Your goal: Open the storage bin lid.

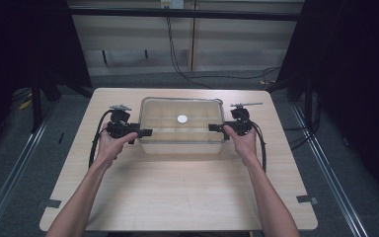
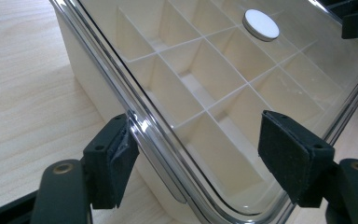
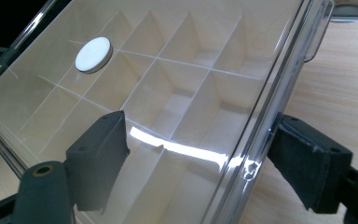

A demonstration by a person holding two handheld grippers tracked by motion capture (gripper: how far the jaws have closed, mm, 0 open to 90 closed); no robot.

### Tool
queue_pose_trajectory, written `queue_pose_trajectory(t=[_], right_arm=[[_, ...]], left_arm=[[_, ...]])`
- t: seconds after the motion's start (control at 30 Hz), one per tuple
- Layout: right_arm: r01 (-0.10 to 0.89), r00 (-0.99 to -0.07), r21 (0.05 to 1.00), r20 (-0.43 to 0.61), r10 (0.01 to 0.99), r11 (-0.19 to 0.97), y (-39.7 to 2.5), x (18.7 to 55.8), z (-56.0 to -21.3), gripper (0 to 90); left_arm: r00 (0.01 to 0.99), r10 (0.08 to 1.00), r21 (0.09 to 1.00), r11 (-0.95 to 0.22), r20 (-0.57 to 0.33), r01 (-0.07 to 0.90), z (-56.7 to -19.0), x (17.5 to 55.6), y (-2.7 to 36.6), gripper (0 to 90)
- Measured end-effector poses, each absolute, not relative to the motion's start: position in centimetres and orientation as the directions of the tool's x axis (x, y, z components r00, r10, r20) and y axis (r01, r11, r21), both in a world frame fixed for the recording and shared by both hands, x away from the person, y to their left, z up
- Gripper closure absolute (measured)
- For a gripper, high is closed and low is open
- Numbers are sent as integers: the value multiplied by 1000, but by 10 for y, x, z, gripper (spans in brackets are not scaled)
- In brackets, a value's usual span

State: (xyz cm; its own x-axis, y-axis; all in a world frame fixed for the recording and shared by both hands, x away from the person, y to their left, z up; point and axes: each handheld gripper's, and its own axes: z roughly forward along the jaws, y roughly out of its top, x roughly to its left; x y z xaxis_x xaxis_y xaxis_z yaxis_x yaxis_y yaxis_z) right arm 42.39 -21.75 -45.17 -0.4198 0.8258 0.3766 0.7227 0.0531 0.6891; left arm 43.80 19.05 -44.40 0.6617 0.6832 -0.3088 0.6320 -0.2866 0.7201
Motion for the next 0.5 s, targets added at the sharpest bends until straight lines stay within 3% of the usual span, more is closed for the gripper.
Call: queue_pose_trajectory(t=[0.5], right_arm=[[719,-407,692,355,842,56,-214,420,-451,192]], left_arm=[[669,679,726,-290,-303,624,-443,436,191,288]])
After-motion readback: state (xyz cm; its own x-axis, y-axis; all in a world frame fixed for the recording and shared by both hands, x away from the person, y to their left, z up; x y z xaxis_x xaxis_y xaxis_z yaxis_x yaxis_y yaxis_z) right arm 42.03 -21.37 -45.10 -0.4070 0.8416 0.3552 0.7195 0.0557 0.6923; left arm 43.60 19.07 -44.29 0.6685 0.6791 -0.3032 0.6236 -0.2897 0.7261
